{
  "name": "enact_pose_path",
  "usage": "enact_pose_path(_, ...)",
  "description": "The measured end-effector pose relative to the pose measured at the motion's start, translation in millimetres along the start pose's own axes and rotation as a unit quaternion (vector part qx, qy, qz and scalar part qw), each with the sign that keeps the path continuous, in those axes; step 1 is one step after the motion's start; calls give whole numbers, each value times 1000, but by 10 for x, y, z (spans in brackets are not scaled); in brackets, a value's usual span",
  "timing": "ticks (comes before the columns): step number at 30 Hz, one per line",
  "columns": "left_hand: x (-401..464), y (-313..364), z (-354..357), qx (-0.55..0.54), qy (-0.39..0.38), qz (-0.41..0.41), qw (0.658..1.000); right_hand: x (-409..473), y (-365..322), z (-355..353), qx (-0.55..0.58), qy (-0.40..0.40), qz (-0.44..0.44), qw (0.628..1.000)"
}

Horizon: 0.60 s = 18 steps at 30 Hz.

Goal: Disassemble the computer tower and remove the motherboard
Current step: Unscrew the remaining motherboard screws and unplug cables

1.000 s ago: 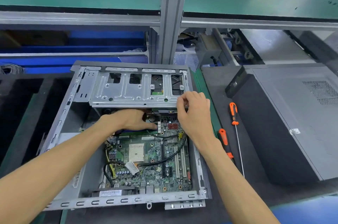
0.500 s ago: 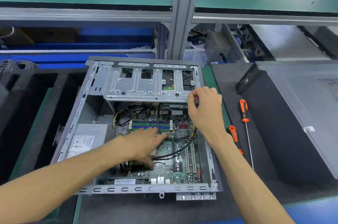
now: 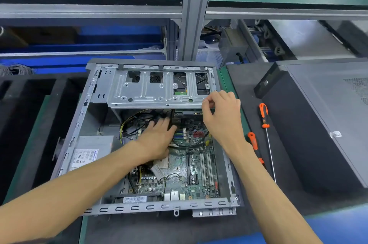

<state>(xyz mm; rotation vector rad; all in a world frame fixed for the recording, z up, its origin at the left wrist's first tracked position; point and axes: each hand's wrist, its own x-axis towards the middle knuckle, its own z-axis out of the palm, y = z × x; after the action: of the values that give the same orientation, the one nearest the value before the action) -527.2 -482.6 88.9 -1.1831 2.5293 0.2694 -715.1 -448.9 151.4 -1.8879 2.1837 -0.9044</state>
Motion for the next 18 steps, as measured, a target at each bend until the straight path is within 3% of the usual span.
enact_pose_path(9,199,-77,-63,12,16,31,999,20,0,-2,-1,4,7,1000)
enact_pose_path(13,242,-97,-22,6,78,16,997,26,5,6,-3,2,2,1000)
enact_pose_path(18,214,-46,13,-20,93,-29,995,33,6,7,4,4,-3,1000)
